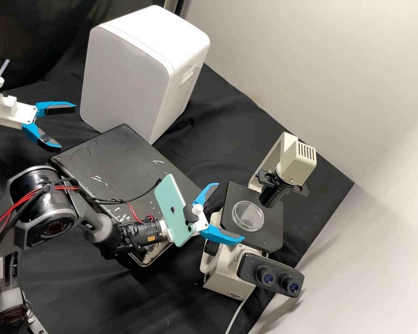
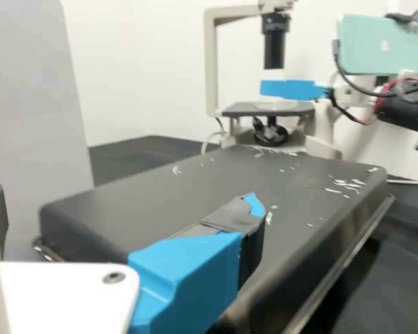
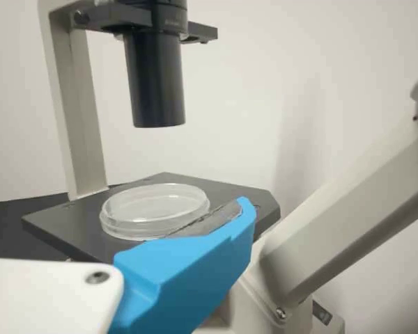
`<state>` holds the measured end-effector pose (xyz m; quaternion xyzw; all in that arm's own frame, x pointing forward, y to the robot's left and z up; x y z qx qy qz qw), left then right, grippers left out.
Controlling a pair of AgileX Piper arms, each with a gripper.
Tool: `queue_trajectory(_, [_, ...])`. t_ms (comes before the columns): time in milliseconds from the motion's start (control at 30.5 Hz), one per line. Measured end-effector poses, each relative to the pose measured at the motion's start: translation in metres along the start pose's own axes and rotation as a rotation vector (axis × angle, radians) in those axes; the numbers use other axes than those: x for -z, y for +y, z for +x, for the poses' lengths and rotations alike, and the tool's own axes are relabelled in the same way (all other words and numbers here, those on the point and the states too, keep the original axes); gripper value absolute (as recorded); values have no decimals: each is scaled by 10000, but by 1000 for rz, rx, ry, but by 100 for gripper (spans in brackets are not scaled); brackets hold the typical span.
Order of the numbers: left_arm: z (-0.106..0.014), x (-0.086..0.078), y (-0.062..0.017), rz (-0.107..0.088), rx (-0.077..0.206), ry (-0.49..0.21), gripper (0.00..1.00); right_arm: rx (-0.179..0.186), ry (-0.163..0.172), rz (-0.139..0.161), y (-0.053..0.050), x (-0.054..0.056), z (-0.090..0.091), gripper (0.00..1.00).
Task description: Place the petri dish on the microscope
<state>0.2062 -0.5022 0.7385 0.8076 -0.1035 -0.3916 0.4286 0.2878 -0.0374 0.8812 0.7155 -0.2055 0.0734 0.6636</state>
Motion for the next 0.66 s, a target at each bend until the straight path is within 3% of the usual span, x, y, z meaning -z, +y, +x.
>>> queue_trajectory(98, [-30,3,40,18,-28,31,100,-10,10,1,52,37,-60,100])
queue_trajectory(164, [-48,0,52,16,-38,43,100,-16,14,1,74,47,-86,100])
queue_trajectory(328, [-89,-3,89,45,-65,75,100,-21,17,1,84,49,-98,100])
queue_trajectory(525, [-84,12,103,28,-83,104,100,-23,19,1,86,50,-98,100])
queue_trajectory(656, [-86,10,98,27,-91,126,100,-23,19,1,86,50,-98,100])
